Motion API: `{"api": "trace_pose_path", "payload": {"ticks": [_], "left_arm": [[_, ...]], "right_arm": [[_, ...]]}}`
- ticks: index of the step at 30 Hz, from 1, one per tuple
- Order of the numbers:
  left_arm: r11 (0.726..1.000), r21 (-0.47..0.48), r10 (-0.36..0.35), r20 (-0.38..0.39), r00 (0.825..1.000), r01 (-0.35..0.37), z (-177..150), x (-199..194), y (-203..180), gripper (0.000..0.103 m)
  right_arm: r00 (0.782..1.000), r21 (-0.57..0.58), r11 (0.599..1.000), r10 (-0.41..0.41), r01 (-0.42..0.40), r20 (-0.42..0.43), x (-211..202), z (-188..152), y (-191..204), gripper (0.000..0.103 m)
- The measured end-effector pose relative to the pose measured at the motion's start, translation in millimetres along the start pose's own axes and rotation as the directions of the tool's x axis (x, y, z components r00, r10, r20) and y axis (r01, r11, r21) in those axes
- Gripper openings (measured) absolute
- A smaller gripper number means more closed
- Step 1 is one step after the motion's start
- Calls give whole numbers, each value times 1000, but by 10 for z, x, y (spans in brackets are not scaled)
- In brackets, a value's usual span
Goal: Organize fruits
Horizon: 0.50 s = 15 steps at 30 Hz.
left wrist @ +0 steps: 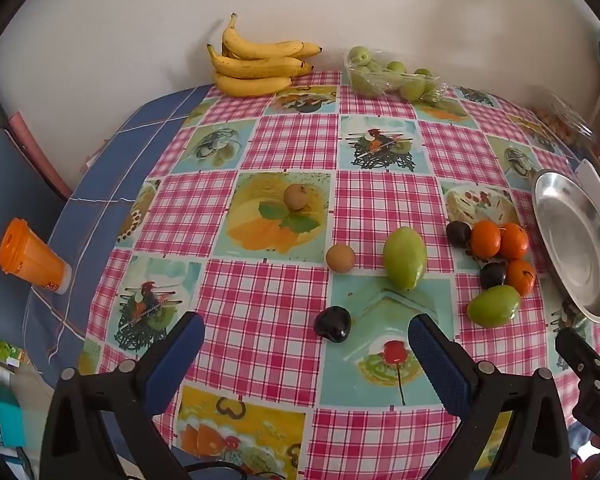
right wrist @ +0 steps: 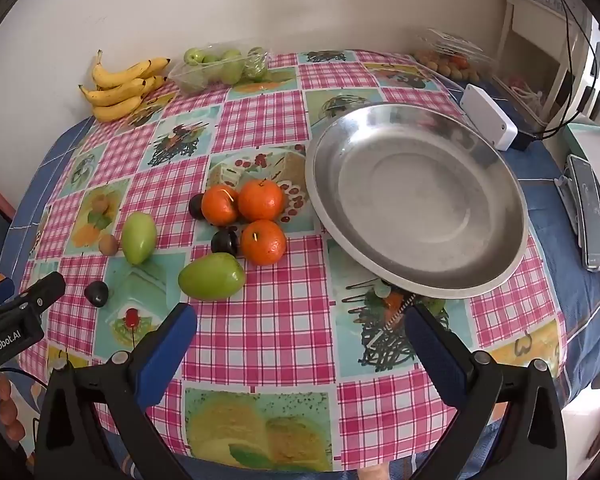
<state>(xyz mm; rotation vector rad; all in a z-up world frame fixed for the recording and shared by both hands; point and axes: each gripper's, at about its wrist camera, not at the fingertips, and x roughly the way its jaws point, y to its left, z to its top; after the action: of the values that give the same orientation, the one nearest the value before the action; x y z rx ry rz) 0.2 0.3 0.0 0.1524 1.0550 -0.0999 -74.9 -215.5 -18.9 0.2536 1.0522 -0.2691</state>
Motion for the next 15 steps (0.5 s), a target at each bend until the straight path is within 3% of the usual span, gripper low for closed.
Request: {"api": "trace_pose_path", "payload": {"ticks": [15], "left_arm": [[1000,16,0,-1,1000,0,-4,-4,-12,103]], "right_arm": [[1000,15,1000,-10,10,-13,7,-16,-42,103]]}}
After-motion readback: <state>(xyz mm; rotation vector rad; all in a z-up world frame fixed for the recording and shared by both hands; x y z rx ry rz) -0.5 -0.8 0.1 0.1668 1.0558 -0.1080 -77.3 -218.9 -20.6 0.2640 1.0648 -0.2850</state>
